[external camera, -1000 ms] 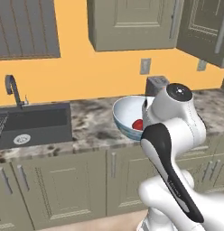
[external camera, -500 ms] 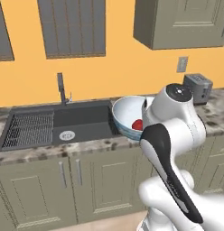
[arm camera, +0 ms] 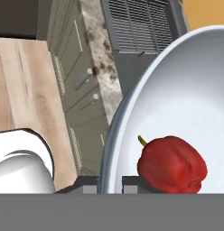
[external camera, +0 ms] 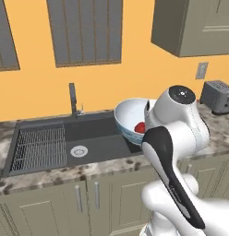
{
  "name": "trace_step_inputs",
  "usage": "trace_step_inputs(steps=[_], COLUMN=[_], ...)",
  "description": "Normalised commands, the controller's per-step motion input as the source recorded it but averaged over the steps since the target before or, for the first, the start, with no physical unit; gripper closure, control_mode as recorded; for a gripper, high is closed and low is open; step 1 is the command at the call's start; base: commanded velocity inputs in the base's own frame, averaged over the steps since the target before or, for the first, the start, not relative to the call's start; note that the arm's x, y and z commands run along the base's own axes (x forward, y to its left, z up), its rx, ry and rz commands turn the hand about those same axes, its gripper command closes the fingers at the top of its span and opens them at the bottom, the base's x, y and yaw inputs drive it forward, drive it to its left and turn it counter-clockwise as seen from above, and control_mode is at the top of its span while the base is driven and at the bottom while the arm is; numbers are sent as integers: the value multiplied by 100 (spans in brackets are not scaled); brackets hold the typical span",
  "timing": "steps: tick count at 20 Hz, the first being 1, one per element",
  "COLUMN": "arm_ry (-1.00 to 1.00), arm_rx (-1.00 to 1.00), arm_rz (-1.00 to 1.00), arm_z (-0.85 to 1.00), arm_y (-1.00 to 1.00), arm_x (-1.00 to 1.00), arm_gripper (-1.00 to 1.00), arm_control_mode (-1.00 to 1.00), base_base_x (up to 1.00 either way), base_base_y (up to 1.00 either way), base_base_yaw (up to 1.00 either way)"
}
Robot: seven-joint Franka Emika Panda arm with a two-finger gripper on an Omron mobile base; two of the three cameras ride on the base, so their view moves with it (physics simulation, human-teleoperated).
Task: Pick the bell pepper from the cabinet and place it in the bowl. Then pick the bowl and place it in the sink. Then turn on the sink facuet.
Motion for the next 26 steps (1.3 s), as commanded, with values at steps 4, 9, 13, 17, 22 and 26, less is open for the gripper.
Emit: trace_step_inputs(steps=[4, 9, 13, 17, 22, 26], arm_ry=[0, 0, 0, 0, 0, 0], arm_rx=[0, 0, 0, 0, 0, 0], arm_rz=[0, 0, 0, 0, 0, 0], arm_z=[0, 0, 0, 0, 0, 0], arm_y=[0, 0, 0, 0, 0, 0], arm_x=[0, 0, 0, 0, 0, 0], arm_gripper=[100, 100, 100, 100, 100, 100], arm_control_mode=[100, 100, 100, 100, 100, 100], base_base_x=[32, 19, 42, 58, 44, 24], base_base_y=[45, 60, 57, 24, 4, 0], base_base_yaw=[-6, -4, -3, -2, 0, 0])
